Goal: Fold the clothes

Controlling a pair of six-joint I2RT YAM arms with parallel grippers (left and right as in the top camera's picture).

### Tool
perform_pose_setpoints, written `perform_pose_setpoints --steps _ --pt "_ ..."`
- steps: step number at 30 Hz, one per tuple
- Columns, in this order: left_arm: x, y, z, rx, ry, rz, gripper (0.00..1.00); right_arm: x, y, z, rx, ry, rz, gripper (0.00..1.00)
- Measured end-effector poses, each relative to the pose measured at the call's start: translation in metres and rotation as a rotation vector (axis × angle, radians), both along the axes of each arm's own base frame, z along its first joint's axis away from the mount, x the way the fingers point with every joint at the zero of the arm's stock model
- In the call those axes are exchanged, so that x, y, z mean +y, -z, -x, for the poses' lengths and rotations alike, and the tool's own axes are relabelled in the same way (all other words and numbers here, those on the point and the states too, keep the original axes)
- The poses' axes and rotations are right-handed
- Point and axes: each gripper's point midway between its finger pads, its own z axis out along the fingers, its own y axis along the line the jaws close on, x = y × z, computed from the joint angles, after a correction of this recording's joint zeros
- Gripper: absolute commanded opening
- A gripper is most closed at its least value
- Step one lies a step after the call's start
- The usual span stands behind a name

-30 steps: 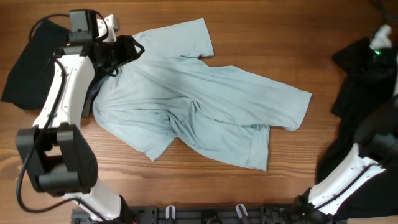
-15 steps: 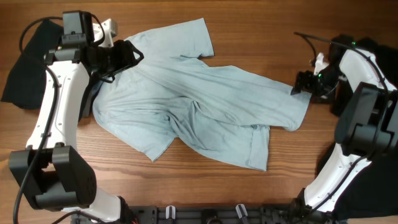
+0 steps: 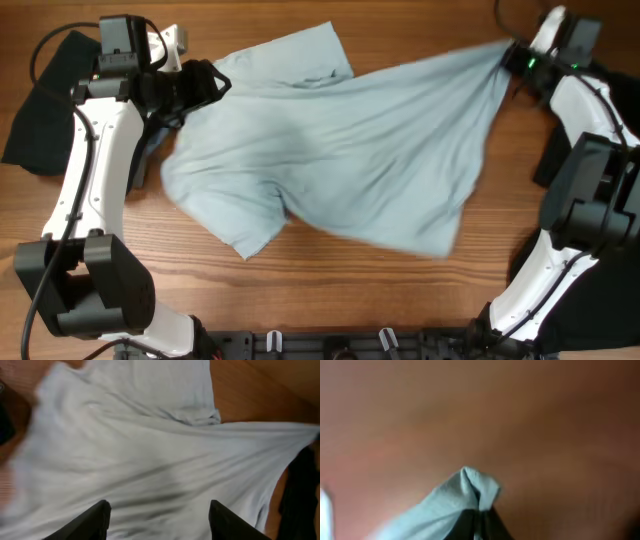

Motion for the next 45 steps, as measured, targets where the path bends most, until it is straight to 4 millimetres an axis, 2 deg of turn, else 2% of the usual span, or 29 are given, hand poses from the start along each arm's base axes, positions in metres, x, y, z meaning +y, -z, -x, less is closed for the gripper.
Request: perform_pose_setpoints --steps 1,2,3,4,5,7,10,12,14,15,17,20,22,25,28,30,32,35,38,40,43,45 --pt "0.0 0.0 0.0 0.0 0.0 0.0 0.66 -0.007 -0.02 -0.011 -0.068 0.019 0.004 0.57" --pt "0.0 0.0 0.0 0.0 0.001 0.0 0.67 -0.014 -0.034 -0.016 -0.109 0.035 0.001 0.73" --pt "0.0 0.0 0.0 0.0 0.001 0.0 0.68 -0.022 -0.047 -0.02 -0.144 0.051 0.003 0.85" --pt "0.0 0.0 0.0 0.0 0.001 0.0 0.69 -0.027 -0.05 -0.02 -0.149 0.062 0.001 0.96" --pt "0.0 0.0 0.0 0.0 0.001 0.0 0.7 -0.032 -0.047 -0.017 -0.132 0.076 -0.01 1.0" --pt "0.0 0.0 0.0 0.0 0.001 0.0 0.71 -0.039 -0.027 -0.001 -0.034 0.096 -0.038 1.0" --pt "0.0 0.001 0.002 0.007 0.003 -0.001 0.72 -0.039 0.003 0.028 0.124 0.079 -0.082 1.0" --pt "-0.001 0.006 0.011 0.053 0.006 0.0 0.68 -0.026 0.028 0.06 0.287 0.044 -0.143 1.0" --pt "-0.002 0.013 0.026 0.121 0.012 0.002 0.53 -0.012 0.043 0.089 0.42 0.018 -0.2 1.0" --pt "-0.002 0.016 0.033 0.149 0.021 0.0 0.5 -0.003 0.05 0.106 0.495 0.006 -0.233 1.0" --pt "-0.004 0.022 0.05 0.22 0.043 -0.006 0.5 0.014 0.058 0.14 0.64 -0.013 -0.3 0.99" --pt "-0.006 0.033 0.069 0.298 0.063 -0.03 0.56 0.028 0.06 0.169 0.76 -0.023 -0.355 0.98" --pt "-0.009 0.044 0.078 0.332 0.077 -0.05 0.56 0.031 0.06 0.177 0.794 -0.027 -0.371 0.97" --pt "-0.016 0.079 0.11 0.448 0.105 -0.107 0.58 0.037 0.06 0.19 0.842 -0.048 -0.384 0.96" --pt "-0.012 0.113 0.138 0.553 0.074 -0.155 0.56 0.043 0.058 0.199 0.874 -0.09 -0.383 0.96" --pt "-0.007 0.132 0.147 0.575 0.04 -0.169 0.59 0.048 0.058 0.202 0.884 -0.122 -0.375 0.96" --pt "-0.004 0.149 0.158 0.601 0.016 -0.175 0.65 0.054 0.058 0.201 0.882 -0.149 -0.363 0.96" --pt "-0.003 0.167 0.167 0.609 -0.004 -0.173 0.66 0.062 0.055 0.196 0.863 -0.184 -0.337 0.96" --pt "-0.003 0.178 0.168 0.587 -0.016 -0.172 0.54 0.065 0.04 0.186 0.793 -0.203 -0.3 0.96" --pt "-0.004 0.178 0.164 0.55 -0.027 -0.156 0.39 0.063 0.022 0.178 0.722 -0.205 -0.268 0.96" --pt "-0.008 0.18 0.159 0.507 -0.034 -0.127 0.05 0.061 -0.019 0.174 0.611 -0.196 -0.223 0.96" --pt "-0.01 0.183 0.161 0.51 -0.038 -0.115 0.04 0.062 -0.036 0.176 0.575 -0.179 -0.218 0.94"
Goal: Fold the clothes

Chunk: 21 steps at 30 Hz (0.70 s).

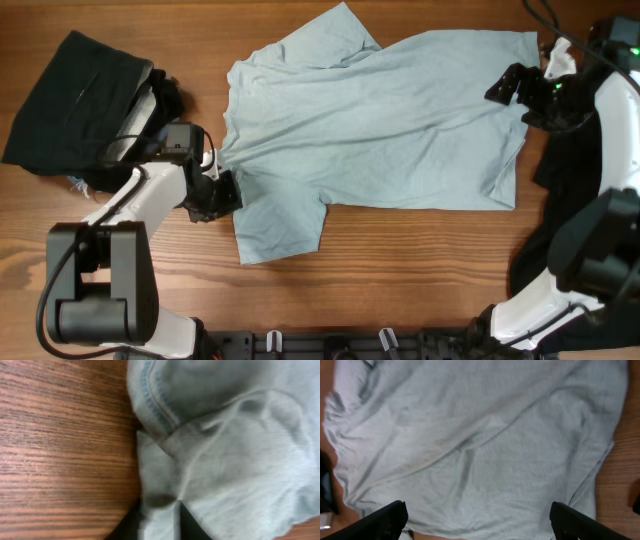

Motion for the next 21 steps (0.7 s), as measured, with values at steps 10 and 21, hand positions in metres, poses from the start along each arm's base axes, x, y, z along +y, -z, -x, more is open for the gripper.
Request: perform_pose_setpoints --steps 10,21 --pt "0.051 0.0 0.074 0.35 -0.242 -0.112 0.04 -0.013 0.008 0.036 0.199 0.172 0.058 0.92" --pt "0.087 -0.029 0.054 0.186 -0.458 -0.039 0.36 -0.015 0.074 0.091 0.453 0.286 0.103 0.73"
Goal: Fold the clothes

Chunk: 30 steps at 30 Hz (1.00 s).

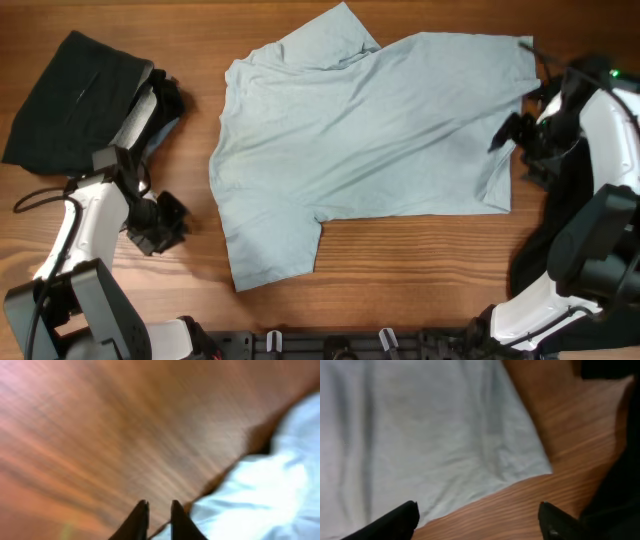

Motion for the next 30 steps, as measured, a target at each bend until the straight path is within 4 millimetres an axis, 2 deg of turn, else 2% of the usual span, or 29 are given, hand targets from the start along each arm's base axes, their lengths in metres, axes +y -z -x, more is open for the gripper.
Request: perform_pose_setpoints --steps 2,4,5,6,7,11,13,14,15,17,18,20,22,28,29,30 --pt "-0.011 -0.002 -0.011 -0.057 0.034 0.048 0.45 -0.001 0.016 0.013 0.048 0.025 0.017 0.62" --pt "-0.022 -0.004 -0.017 -0.084 0.069 0.076 0.47 0.0 0.026 0.022 0.08 0.041 0.025 0.58" --pt "-0.031 -0.005 -0.02 -0.1 0.103 0.095 0.55 0.001 0.03 0.027 0.096 0.052 0.025 0.57" --pt "-0.037 -0.006 -0.021 -0.108 0.123 0.106 0.78 0.003 0.038 0.036 0.125 0.07 0.023 0.57" --pt "-0.043 -0.007 -0.022 -0.116 0.14 0.121 1.0 0.004 0.043 0.037 0.122 0.077 0.021 0.57" --pt "-0.063 -0.012 -0.027 -0.152 0.186 0.188 1.0 0.015 0.058 0.049 0.143 0.086 -0.029 0.61" --pt "-0.069 -0.015 -0.029 -0.165 0.196 0.214 0.98 0.021 0.062 0.056 0.163 0.089 -0.054 0.6" --pt "-0.072 -0.015 -0.029 -0.168 0.202 0.223 0.95 0.023 0.064 0.059 0.169 0.09 -0.063 0.57" --pt "-0.074 -0.016 -0.03 -0.171 0.208 0.228 0.94 0.025 0.066 0.061 0.172 0.091 -0.068 0.52" --pt "-0.079 -0.016 -0.03 -0.176 0.225 0.235 0.91 0.026 0.071 0.062 0.168 0.096 -0.072 0.3" --pt "-0.08 -0.016 -0.03 -0.176 0.231 0.235 0.9 0.027 0.074 0.063 0.164 0.097 -0.073 0.14" --pt "-0.083 -0.015 -0.029 -0.172 0.25 0.227 0.88 0.025 0.077 0.058 0.14 0.096 -0.067 0.04" --pt "-0.085 -0.015 -0.028 -0.168 0.264 0.219 0.87 0.023 0.078 0.056 0.13 0.095 -0.057 0.04" --pt "-0.094 -0.014 -0.025 -0.161 0.304 0.215 0.87 0.011 0.065 0.084 0.268 0.087 0.009 0.04" --pt "-0.095 -0.014 -0.025 -0.16 0.308 0.216 0.87 0.009 0.064 0.085 0.273 0.087 0.017 0.06" --pt "-0.095 -0.014 -0.025 -0.16 0.311 0.216 0.87 0.007 0.062 0.086 0.28 0.087 0.025 0.16"
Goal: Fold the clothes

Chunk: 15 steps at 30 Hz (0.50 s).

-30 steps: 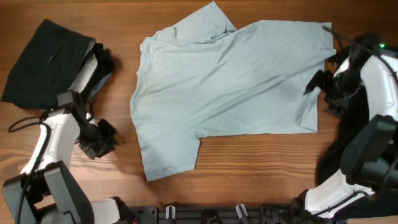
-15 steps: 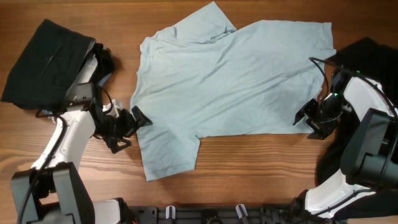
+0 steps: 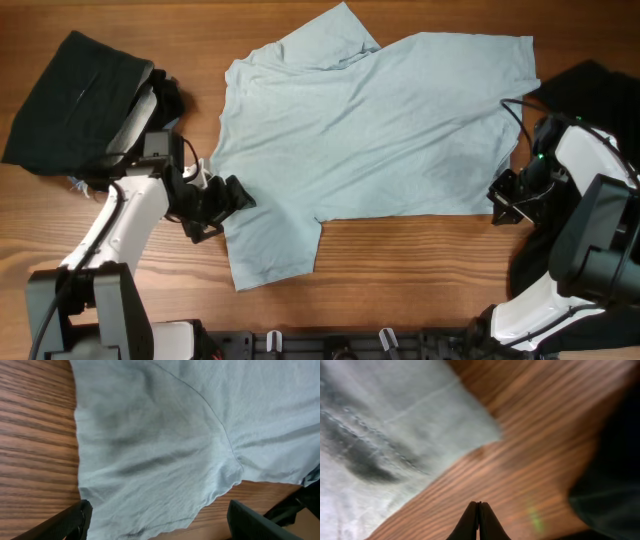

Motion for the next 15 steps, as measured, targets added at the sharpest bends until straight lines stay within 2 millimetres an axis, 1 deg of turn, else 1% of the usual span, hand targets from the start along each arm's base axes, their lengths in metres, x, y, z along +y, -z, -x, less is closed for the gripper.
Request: perform_pose_setpoints --steps 1,2,4,5,7,9,10,12,13,14,15 --pt "-0.001 0.0 0.001 0.002 0.004 0.0 0.88 -0.002 0.001 -0.004 -0.021 -0.021 0.004 0.57" --pt "-0.001 0.0 0.001 0.003 0.006 -0.001 0.88 -0.004 0.003 -0.009 -0.044 -0.033 0.005 0.65" --pt "-0.001 0.0 0.001 0.001 0.008 -0.004 0.88 0.0 0.004 -0.02 -0.103 -0.065 -0.028 0.73" --pt "-0.001 0.001 0.0 -0.001 0.009 -0.01 0.88 0.002 0.006 -0.032 -0.162 -0.088 -0.054 0.74" --pt "0.0 0.001 0.0 -0.001 0.01 -0.016 0.88 0.005 0.006 -0.043 -0.218 -0.108 -0.079 0.75" --pt "0.001 0.002 0.0 0.0 0.01 -0.021 0.88 0.006 0.007 -0.056 -0.278 -0.116 -0.09 0.71" --pt "0.001 0.002 0.0 0.0 0.01 -0.023 0.88 0.006 0.009 -0.059 -0.295 -0.118 -0.092 0.67" --pt "0.002 0.002 0.0 -0.001 0.01 -0.026 0.88 0.009 0.015 -0.058 -0.302 -0.12 -0.1 0.55" --pt "0.002 0.002 0.0 -0.001 0.01 -0.026 0.88 0.01 0.017 -0.055 -0.298 -0.121 -0.104 0.51" --pt "0.002 0.002 0.0 -0.001 0.01 -0.026 0.92 0.011 0.018 -0.053 -0.292 -0.114 -0.107 0.51" --pt "0.002 0.002 0.0 -0.001 0.01 -0.026 0.93 0.011 0.019 -0.052 -0.296 -0.114 -0.106 0.5"
